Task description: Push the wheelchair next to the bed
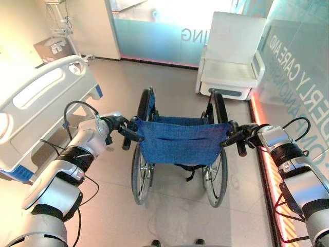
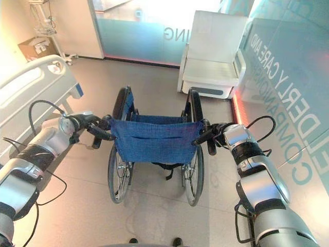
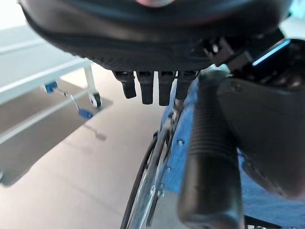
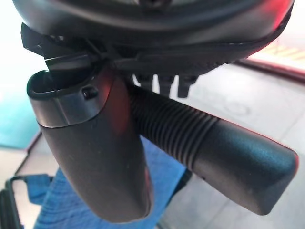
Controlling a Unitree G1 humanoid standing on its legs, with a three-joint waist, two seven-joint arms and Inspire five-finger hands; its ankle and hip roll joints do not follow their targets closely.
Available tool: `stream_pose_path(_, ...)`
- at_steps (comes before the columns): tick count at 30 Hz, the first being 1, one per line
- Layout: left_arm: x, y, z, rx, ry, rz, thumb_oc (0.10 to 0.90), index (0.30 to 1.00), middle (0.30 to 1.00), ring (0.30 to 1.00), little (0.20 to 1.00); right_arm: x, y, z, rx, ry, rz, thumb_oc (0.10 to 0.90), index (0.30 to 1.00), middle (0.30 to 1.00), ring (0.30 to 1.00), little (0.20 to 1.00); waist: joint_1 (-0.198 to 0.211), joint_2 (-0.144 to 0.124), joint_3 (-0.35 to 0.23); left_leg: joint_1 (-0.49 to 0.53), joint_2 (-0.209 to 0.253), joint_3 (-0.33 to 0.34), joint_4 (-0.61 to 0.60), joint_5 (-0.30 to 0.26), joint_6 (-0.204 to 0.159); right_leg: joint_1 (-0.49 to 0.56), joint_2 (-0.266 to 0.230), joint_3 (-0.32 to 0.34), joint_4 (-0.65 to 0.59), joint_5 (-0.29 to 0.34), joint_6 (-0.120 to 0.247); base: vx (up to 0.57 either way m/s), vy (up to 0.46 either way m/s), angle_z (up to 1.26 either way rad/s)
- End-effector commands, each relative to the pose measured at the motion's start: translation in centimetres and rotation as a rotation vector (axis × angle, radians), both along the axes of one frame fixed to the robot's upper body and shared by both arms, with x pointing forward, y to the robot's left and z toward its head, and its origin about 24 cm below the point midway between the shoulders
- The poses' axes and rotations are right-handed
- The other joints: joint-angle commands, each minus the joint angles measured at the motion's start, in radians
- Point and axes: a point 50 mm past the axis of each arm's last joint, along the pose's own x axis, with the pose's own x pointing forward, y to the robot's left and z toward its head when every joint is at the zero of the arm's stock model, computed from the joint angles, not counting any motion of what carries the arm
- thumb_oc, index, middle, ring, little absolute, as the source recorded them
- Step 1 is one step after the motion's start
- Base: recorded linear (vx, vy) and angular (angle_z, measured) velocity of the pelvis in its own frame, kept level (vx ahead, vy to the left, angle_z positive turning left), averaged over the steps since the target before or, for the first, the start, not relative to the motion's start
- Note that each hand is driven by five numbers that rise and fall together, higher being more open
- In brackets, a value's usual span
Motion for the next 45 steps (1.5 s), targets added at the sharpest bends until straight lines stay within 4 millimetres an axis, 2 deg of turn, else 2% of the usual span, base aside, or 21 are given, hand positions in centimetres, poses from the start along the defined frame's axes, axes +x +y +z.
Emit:
stream_pose_path(1,-2.3,5.3,-2.3,0.253,0.227,0.208,0.8,0.9,0.9,0.9,0.9,-3.6,-4.1,-4.6,-0.122,0.264,-0.066,0.8,0.9,0.9,0.9,0.9,-0.002,0.017,0.081,-0.077,-0.034,-0.005,0.12,-0.125,0.023,-0.029,0.006,-0.009,0.1,-0.102,-0.012,-0.01,-0.008,-0.04)
stream_pose_path(4,-2.9,5.5,-3.4,0.261,0.316,0.238,0.8,0.9,0.9,0.9,0.9,-3.4,-4.1,-4.4,-0.193,0.274,-0.057,0.8,0.9,0.9,0.9,0.9,-0.011,0.02,0.084,-0.074,-0.035,-0.002,0.119,-0.124,0.022,-0.028,0.006,-0.004,0.095,-0.098,-0.011,0.0,0.002,-0.06)
stream_pose_path(8,-3.1,5.1,-4.4,0.244,0.332,0.253,0.8,0.9,0.9,0.9,0.9,-3.3,-3.8,-4.4,-0.236,0.304,-0.032,0.8,0.9,0.9,0.9,0.9,-0.017,0.022,0.084,-0.068,-0.036,-0.001,0.116,-0.124,0.02,-0.024,0.007,0.001,0.09,-0.098,-0.011,0.02,0.006,-0.05)
stream_pose_path(18,-3.2,3.1,-6.7,0.22,0.359,0.24,0.8,0.9,0.9,0.9,0.9,-1.6,-0.3,-4.1,-0.185,0.191,0.035,0.8,0.9,0.9,0.9,0.9,-0.021,0.022,0.083,-0.066,-0.038,-0.004,0.111,-0.123,0.017,-0.019,0.008,0.005,0.085,-0.101,-0.014,0.0,0.0,0.0)
stream_pose_path(24,-3.9,2.8,-8.1,0.209,0.377,0.251,0.8,0.9,0.9,0.9,0.9,-1.5,0.6,-4.4,-0.205,0.168,0.095,0.8,0.9,0.9,0.9,0.9,-0.022,0.02,0.085,-0.066,-0.038,-0.002,0.105,-0.12,0.016,-0.02,0.007,0.002,0.079,-0.097,-0.014,0.0,0.0,0.0)
stream_pose_path(25,-4.0,2.9,-8.2,0.205,0.381,0.255,0.8,0.9,0.9,0.9,0.9,-1.5,0.6,-4.4,-0.213,0.167,0.106,0.765,0.848,0.848,0.848,0.848,-0.022,0.021,0.085,-0.067,-0.038,-0.002,0.105,-0.119,0.016,-0.021,0.007,0.003,0.08,-0.097,-0.014,0.0,0.0,0.0)
stream_pose_path(26,-4.3,2.9,-8.7,0.194,0.388,0.26,0.8,0.9,0.9,0.9,0.9,-1.5,0.5,-4.4,-0.234,0.164,0.117,0.627,0.641,0.641,0.641,0.641,-0.021,0.023,0.088,-0.067,-0.039,-0.001,0.105,-0.119,0.017,-0.022,0.006,0.002,0.082,-0.097,-0.014,0.0,0.0,0.0)
stream_pose_path(27,-4.3,2.9,-8.8,0.19,0.387,0.261,0.8,0.9,0.9,0.9,0.9,-1.5,0.5,-4.4,-0.238,0.162,0.119,0.532,0.498,0.498,0.498,0.498,-0.021,0.023,0.088,-0.067,-0.039,-0.001,0.105,-0.119,0.017,-0.022,0.006,0.001,0.082,-0.097,-0.014,0.0,0.0,0.0)
stream_pose_path(28,-4.4,2.8,-9.1,0.166,0.375,0.26,0.8,0.9,0.9,0.9,0.9,-1.4,0.5,-4.3,-0.261,0.152,0.142,0.4,0.3,0.3,0.3,0.3,-0.02,0.024,0.089,-0.066,-0.039,-0.003,0.105,-0.118,0.017,-0.021,0.006,0.001,0.083,-0.098,-0.014,0.0,0.0,0.0)
stream_pose_path(29,-4.5,2.5,-9.5,0.127,0.339,0.261,0.436,0.354,0.354,0.354,0.354,-1.3,0.5,-4.3,-0.289,0.141,0.154,0.4,0.3,0.3,0.3,0.3,-0.019,0.025,0.088,-0.066,-0.039,-0.002,0.106,-0.118,0.017,-0.022,0.005,0.001,0.085,-0.098,-0.014,0.03,0.01,0.0)
stream_pose_path(30,-4.3,2.2,-9.7,0.11,0.305,0.254,0.4,0.3,0.3,0.3,0.3,-1.3,0.5,-4.3,-0.299,0.135,0.15,0.4,0.3,0.3,0.3,0.3,-0.018,0.025,0.089,-0.065,-0.04,-0.004,0.105,-0.119,0.017,-0.021,0.004,0.0,0.085,-0.099,-0.013,0.0,0.0,0.0)
stream_pose_path(38,-4.0,0.5,-10.6,-0.07,0.138,0.258,0.4,0.3,0.3,0.3,0.3,-1.5,0.5,-4.9,-0.291,0.134,0.164,0.4,0.3,0.3,0.3,0.3,0.0,0.024,0.087,-0.065,-0.042,-0.016,0.105,-0.118,0.017,-0.017,-0.002,-0.014,0.09,-0.103,-0.014,0.02,0.0,0.05)
stream_pose_path(45,-4.3,0.1,-11.0,-0.131,0.097,0.261,0.4,0.3,0.3,0.3,0.3,-1.2,0.2,-4.3,-0.401,0.067,0.248,0.4,0.3,0.3,0.3,0.3,0.013,0.025,0.086,-0.065,-0.039,-0.024,0.102,-0.113,0.015,-0.014,-0.005,-0.032,0.093,-0.106,-0.017,0.01,0.002,0.05)
